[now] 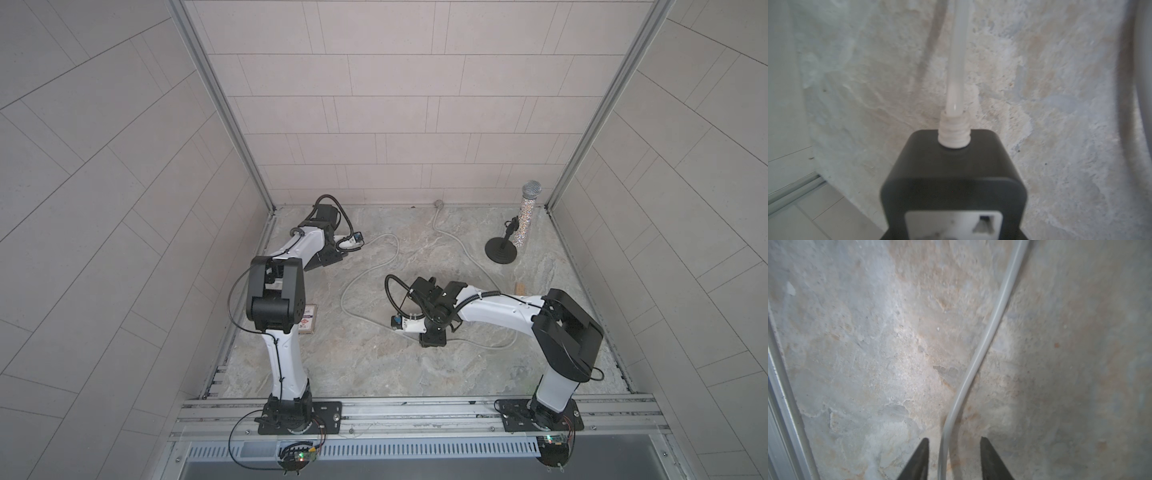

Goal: Unwrap the cord wrapped around the power strip
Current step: Move the power cord to the center of the board.

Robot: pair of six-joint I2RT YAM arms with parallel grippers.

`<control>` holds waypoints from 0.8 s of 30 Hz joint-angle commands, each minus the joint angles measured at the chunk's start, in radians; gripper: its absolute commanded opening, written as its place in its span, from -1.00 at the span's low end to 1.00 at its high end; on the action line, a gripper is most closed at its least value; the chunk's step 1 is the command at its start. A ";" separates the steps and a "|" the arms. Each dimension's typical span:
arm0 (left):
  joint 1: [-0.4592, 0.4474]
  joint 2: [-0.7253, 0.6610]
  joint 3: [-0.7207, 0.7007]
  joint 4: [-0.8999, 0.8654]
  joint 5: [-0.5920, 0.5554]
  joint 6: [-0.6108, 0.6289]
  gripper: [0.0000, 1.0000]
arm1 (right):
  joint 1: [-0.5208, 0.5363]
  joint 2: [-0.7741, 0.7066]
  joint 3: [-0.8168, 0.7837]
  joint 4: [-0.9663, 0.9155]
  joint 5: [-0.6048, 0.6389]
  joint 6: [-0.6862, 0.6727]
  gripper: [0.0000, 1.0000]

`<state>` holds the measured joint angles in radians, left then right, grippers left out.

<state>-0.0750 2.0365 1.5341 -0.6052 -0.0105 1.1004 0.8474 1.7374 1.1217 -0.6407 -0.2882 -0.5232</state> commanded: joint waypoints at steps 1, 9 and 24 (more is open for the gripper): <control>-0.001 0.031 0.058 -0.085 0.062 0.011 -0.83 | -0.011 -0.099 0.003 0.052 -0.008 0.052 0.06; 0.000 0.123 0.134 -0.230 0.084 -0.044 -0.29 | -0.014 -0.243 -0.070 0.097 0.011 0.120 0.14; -0.003 -0.008 0.162 -0.245 0.144 -0.131 1.00 | -0.187 -0.499 -0.191 0.296 0.091 0.421 0.15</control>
<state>-0.0750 2.1334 1.6657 -0.8207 0.0734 0.9997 0.7120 1.3155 0.9508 -0.4416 -0.2451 -0.2356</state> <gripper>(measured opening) 0.997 0.579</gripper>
